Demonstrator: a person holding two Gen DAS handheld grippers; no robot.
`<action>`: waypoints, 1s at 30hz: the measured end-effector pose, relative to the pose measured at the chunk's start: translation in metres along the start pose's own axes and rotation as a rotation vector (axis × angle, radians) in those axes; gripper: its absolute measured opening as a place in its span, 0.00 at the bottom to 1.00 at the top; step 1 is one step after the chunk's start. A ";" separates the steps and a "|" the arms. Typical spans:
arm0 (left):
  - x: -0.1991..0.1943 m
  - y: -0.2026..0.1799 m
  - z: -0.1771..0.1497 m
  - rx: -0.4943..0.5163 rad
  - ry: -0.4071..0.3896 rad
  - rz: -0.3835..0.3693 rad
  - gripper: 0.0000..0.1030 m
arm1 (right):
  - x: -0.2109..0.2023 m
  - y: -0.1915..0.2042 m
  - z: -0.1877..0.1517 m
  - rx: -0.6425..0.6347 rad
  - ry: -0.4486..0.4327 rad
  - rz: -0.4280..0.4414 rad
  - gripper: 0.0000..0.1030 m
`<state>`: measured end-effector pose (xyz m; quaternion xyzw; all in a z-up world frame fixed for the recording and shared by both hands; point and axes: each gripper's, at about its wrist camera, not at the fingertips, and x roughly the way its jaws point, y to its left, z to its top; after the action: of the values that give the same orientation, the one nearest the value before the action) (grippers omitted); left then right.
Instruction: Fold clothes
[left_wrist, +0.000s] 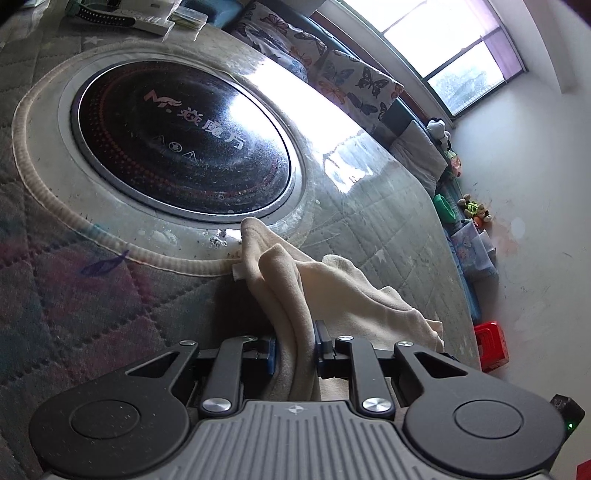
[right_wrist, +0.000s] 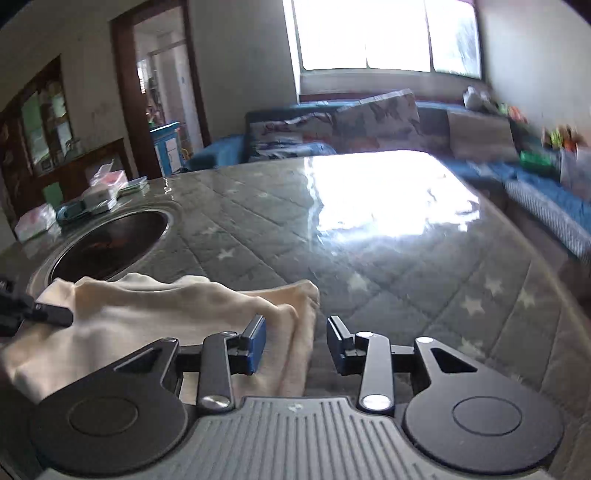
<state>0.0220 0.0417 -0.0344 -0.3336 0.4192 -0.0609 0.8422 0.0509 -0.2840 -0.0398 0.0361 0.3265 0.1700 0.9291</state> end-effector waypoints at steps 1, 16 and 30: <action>0.000 -0.001 0.000 0.006 -0.001 0.005 0.19 | 0.003 -0.005 -0.001 0.032 0.007 0.012 0.37; 0.004 -0.062 0.013 0.234 -0.031 0.009 0.15 | -0.044 -0.019 -0.005 0.125 -0.144 0.065 0.09; 0.082 -0.177 0.003 0.424 0.047 -0.106 0.14 | -0.091 -0.099 0.024 0.142 -0.253 -0.209 0.09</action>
<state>0.1082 -0.1248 0.0210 -0.1692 0.3987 -0.1995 0.8790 0.0282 -0.4069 0.0151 0.0884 0.2202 0.0430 0.9705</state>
